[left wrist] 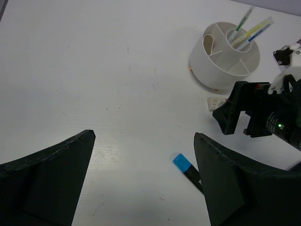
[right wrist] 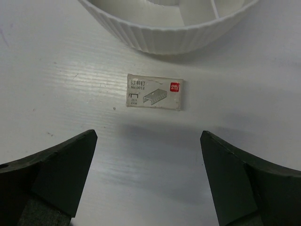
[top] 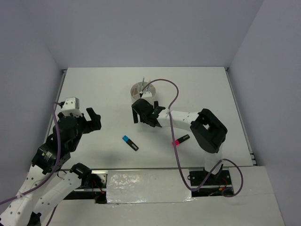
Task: Sort the stationery into containers
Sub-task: Pick up the stationery from the center of the board.
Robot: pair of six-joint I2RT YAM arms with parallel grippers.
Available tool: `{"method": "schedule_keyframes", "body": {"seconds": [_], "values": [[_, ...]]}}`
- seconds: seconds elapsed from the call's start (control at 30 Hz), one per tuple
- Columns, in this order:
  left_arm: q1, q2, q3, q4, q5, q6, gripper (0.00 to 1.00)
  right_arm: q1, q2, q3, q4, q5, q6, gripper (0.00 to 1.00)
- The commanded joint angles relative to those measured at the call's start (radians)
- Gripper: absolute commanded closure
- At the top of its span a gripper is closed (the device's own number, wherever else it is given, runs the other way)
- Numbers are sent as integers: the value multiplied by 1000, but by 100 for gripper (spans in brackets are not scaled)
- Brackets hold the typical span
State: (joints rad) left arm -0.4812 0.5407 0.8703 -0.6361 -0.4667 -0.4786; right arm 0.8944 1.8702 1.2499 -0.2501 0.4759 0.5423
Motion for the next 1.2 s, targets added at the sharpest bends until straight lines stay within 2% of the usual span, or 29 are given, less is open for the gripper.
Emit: {"method": "schedule_keyframes", "body": {"seconds": [0.0, 0.53, 0.73, 0.97, 1.0, 1.03, 1.17], "values": [[-8, -15, 16, 33, 10, -3, 1, 8, 46, 59, 44, 85, 11, 2], [-23, -35, 13, 45, 30, 11, 1, -35, 164, 86, 133, 101, -10, 11], [-23, -35, 12, 52, 42, 15, 1, -38, 178, 68, 164, 86, -21, 26], [-23, -31, 10, 56, 54, 20, 1, -40, 202, 80, 167, 66, -41, 26], [-23, -31, 12, 56, 54, 20, 1, -40, 202, 80, 167, 66, -44, 28], [-25, -31, 10, 56, 56, 21, 1, -38, 201, 79, 170, 67, -45, 37], [-25, -35, 10, 58, 57, 21, 1, -37, 156, 28, 212, 44, -62, 48]]}}
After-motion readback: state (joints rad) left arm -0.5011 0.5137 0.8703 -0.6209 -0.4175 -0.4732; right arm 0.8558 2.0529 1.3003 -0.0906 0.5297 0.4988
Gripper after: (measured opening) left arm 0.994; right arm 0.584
